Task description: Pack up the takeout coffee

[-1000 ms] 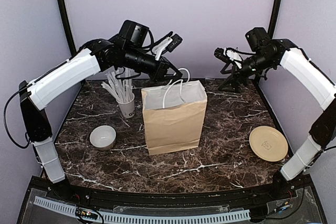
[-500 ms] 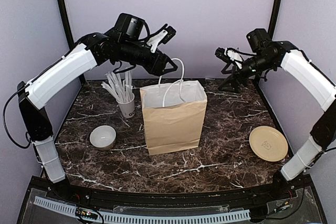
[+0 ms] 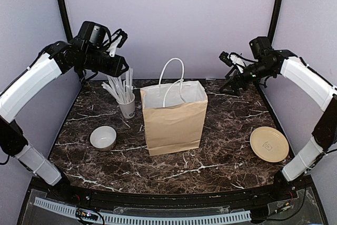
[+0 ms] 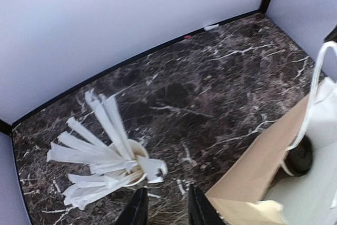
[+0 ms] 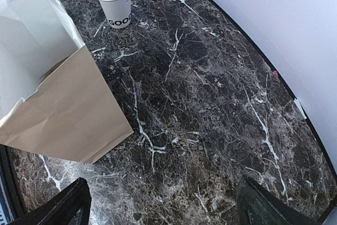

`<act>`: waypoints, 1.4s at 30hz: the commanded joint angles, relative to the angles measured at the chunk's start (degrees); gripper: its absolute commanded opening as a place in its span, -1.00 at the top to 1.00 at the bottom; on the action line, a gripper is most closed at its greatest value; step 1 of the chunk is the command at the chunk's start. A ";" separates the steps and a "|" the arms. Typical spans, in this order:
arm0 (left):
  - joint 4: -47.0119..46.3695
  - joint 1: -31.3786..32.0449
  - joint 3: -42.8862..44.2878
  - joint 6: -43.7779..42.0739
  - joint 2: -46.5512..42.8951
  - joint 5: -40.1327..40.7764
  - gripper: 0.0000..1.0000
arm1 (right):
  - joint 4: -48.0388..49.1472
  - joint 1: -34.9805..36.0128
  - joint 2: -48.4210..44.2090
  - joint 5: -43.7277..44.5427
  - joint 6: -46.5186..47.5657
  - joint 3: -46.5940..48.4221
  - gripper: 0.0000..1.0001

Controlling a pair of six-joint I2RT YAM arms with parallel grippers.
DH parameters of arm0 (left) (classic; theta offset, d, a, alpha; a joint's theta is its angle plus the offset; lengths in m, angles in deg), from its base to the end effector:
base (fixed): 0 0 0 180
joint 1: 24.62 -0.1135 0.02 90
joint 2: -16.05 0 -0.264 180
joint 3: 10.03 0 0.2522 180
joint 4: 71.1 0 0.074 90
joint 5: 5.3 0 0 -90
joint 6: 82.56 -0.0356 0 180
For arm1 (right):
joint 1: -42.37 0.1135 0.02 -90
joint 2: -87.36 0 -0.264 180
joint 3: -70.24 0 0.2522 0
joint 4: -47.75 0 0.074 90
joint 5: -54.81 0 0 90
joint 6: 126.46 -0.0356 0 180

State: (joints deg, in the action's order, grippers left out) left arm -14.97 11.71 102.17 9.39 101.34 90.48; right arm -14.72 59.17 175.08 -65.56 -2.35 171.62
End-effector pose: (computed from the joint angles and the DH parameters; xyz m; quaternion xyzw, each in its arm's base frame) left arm 0.2589 -0.1859 0.4373 0.2302 0.8306 -0.1246 0.4916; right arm 0.3045 0.1107 0.3580 -0.4715 0.7761 0.1913 0.3725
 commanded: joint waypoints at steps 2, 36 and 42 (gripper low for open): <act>-2.71 -4.99 -4.09 4.52 1.27 -2.86 0.43 | 4.04 -0.37 -2.65 -1.16 -1.64 -1.57 -0.93; 1.10 -9.03 1.97 2.40 13.55 -1.12 0.31 | 5.18 -0.45 -6.79 1.54 -0.95 -5.08 -0.93; 2.10 -9.00 1.84 2.20 13.78 -0.90 0.38 | 5.37 -0.45 -6.78 1.44 -0.97 -5.09 -0.93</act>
State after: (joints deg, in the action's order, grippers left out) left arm -15.01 2.80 103.11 12.34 115.27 89.50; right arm -11.24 59.10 168.81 -63.86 -3.12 167.01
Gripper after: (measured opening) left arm 0.329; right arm 0.964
